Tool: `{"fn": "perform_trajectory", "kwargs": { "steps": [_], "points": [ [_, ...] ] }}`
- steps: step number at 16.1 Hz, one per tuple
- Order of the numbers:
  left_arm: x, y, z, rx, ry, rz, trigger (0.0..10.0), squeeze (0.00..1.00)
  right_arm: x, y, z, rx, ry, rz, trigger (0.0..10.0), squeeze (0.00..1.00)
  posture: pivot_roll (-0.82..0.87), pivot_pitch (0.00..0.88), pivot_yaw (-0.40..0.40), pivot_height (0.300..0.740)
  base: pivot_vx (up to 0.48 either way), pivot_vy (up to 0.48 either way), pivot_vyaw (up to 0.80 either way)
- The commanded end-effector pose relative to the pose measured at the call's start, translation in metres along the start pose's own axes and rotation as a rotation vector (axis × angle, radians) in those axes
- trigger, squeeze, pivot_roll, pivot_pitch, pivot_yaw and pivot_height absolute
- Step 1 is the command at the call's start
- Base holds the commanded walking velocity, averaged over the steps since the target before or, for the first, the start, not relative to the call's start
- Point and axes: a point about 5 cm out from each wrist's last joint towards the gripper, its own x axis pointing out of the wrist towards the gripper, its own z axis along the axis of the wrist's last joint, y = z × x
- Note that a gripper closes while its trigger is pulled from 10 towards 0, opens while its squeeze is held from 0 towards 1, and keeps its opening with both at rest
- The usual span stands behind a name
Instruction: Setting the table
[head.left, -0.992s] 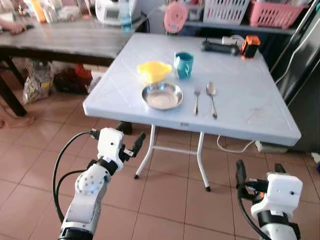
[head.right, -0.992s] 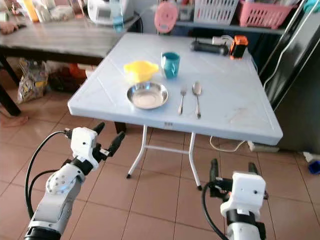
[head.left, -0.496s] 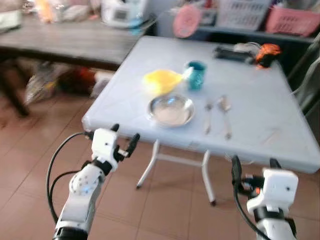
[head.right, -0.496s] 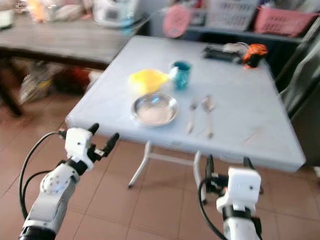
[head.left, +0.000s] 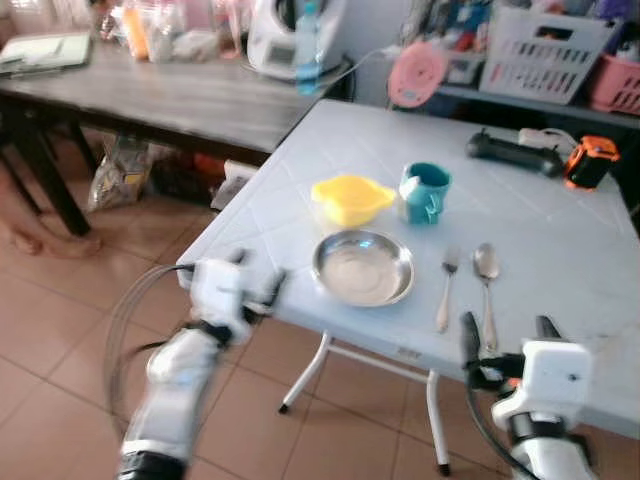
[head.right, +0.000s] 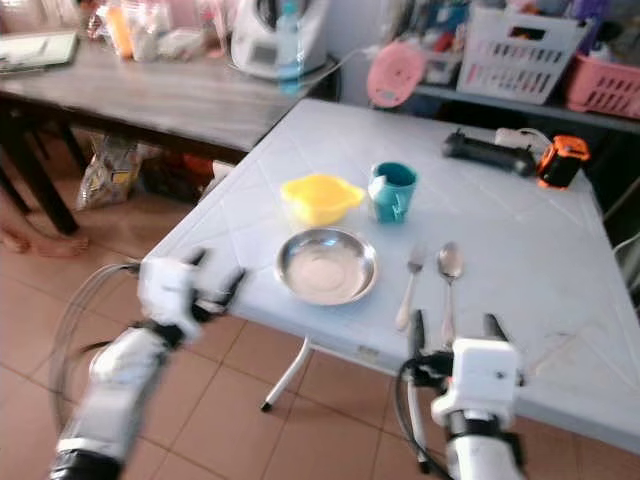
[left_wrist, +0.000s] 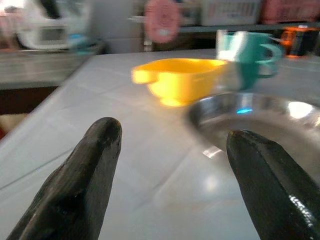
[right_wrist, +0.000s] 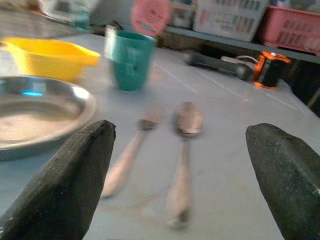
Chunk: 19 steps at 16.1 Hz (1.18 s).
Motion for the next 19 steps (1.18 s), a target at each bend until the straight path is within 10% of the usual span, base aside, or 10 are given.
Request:
{"fn": "perform_trajectory", "kwargs": {
  "steps": [1,19],
  "points": [
    [-0.0022,0.0100,0.0046,0.029,-0.004,0.028,10.0,0.00,0.0006,0.0020,0.0006,0.009,-0.003,-0.002,10.0,0.00,0.06,0.063,-0.010,0.740,0.000,0.000,0.00],
    [-0.0004,0.0154,0.0002,0.011,0.060,0.051,10.0,0.00,-0.0015,0.0061,-0.0012,0.028,0.007,-0.003,10.0,0.00,0.06,0.075,-0.005,0.740,0.000,0.057,-0.28]
  ]
}}
